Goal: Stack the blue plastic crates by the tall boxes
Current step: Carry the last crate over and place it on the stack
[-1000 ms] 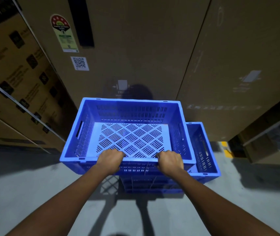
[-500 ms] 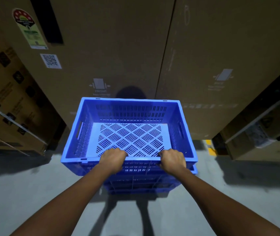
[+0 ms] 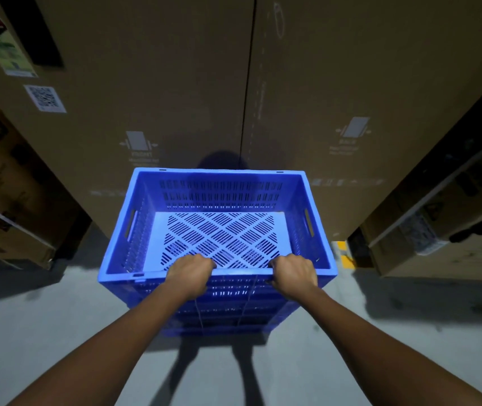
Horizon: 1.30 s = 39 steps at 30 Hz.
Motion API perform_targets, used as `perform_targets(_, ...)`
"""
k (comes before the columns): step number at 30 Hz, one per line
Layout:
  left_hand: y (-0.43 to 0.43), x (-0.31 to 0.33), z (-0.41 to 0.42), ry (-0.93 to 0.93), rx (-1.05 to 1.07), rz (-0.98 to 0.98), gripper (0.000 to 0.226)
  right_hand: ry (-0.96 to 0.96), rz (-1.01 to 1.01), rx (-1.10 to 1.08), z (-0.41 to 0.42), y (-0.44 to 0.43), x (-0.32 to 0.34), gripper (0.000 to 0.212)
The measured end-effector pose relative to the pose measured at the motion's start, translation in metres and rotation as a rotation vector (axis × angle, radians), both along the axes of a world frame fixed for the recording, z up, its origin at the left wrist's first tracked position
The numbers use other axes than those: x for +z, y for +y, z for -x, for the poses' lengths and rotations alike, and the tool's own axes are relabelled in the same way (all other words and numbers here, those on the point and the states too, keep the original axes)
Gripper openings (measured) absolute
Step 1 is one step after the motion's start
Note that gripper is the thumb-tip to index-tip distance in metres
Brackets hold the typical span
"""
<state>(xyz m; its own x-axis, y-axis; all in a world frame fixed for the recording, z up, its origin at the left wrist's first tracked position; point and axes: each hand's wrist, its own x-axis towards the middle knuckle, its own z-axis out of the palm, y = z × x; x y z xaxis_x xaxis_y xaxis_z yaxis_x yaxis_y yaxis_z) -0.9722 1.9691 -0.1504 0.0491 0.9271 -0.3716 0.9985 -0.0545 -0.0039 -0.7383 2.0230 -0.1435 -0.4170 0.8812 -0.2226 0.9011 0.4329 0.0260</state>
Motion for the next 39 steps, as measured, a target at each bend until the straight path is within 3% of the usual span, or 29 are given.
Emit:
perform_targets(10,-0.001,0.001,0.0,0.006,0.03,-0.007,0.052,-0.036,-0.065,0.046,0.003,0.004,-0.009,0.032)
perform_targets(13,-0.007,0.007,0.007,-0.103,0.006,0.016,0.05,-0.053,-0.007,0.038,0.004,0.001,-0.004,0.037)
perform_targets(15,-0.013,0.012,0.014,-0.199,-0.019,0.036,0.065,-0.073,0.056,0.024,0.009,0.0,0.001,0.041)
perform_targets(18,-0.021,0.017,0.035,-0.289,-0.026,-0.077,0.066,-0.077,0.146,0.029,0.028,-0.005,0.007,0.049)
perform_targets(23,-0.034,0.007,0.102,-0.239,0.051,-0.233,0.068,-0.011,0.192,0.148,0.102,-0.028,0.01,0.048)
perform_targets(27,-0.038,0.003,0.14,-0.172,0.141,-0.308,0.047,0.02,0.214,0.225,0.17,-0.043,0.006,0.05)
perform_targets(31,-0.041,-0.004,0.147,-0.189,0.183,-0.334,0.042,0.029,0.217,0.272,0.228,-0.058,0.004,0.049)
perform_targets(39,-0.044,-0.002,0.15,-0.145,0.013,-0.271,0.038,-0.065,0.295,0.311,0.253,-0.059,0.02,0.037)
